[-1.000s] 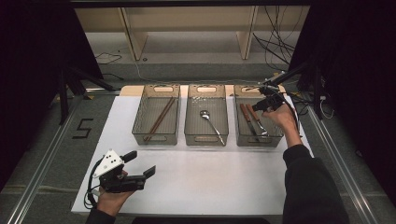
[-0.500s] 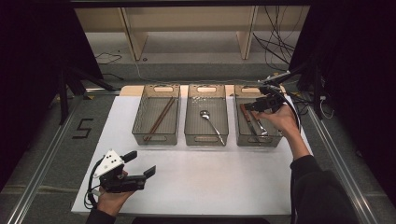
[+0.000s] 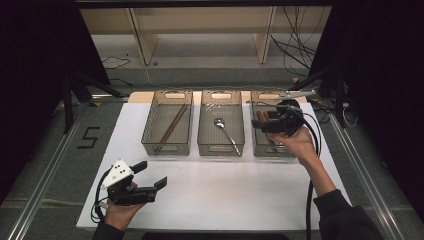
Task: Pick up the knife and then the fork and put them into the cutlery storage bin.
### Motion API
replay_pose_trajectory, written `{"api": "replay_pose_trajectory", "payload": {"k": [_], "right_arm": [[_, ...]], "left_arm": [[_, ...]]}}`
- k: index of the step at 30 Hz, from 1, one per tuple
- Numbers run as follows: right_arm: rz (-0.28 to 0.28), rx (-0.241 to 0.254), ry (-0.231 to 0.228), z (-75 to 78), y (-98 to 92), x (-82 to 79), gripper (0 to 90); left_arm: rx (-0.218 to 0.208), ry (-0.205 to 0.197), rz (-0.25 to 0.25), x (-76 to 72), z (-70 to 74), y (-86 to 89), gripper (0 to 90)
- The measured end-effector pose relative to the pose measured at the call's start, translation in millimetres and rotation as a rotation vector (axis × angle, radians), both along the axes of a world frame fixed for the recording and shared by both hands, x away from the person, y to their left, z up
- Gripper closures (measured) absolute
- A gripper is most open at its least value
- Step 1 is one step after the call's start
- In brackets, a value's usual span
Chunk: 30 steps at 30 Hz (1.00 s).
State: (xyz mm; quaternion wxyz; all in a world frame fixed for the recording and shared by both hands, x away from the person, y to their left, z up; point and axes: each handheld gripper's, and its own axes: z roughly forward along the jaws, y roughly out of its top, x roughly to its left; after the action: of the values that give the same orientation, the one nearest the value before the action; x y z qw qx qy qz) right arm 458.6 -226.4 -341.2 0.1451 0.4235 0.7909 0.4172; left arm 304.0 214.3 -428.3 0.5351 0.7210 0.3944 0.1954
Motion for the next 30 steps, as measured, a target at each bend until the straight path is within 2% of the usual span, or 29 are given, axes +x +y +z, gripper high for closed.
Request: {"api": "replay_pose_trajectory", "payload": {"k": [18, 30], "right_arm": [[0.049, 0.052, -0.075, -16.3, 2.6, -57.6, 22.5], [0.075, 0.126, -0.113, -30.7, -2.1, -88.7, 20.8]], "left_arm": [[0.007, -0.002, -0.015, -0.8, 0.7, -2.5, 9.8], [-0.006, 0.009, -0.019, 0.2, -0.3, -1.6, 9.8]]}}
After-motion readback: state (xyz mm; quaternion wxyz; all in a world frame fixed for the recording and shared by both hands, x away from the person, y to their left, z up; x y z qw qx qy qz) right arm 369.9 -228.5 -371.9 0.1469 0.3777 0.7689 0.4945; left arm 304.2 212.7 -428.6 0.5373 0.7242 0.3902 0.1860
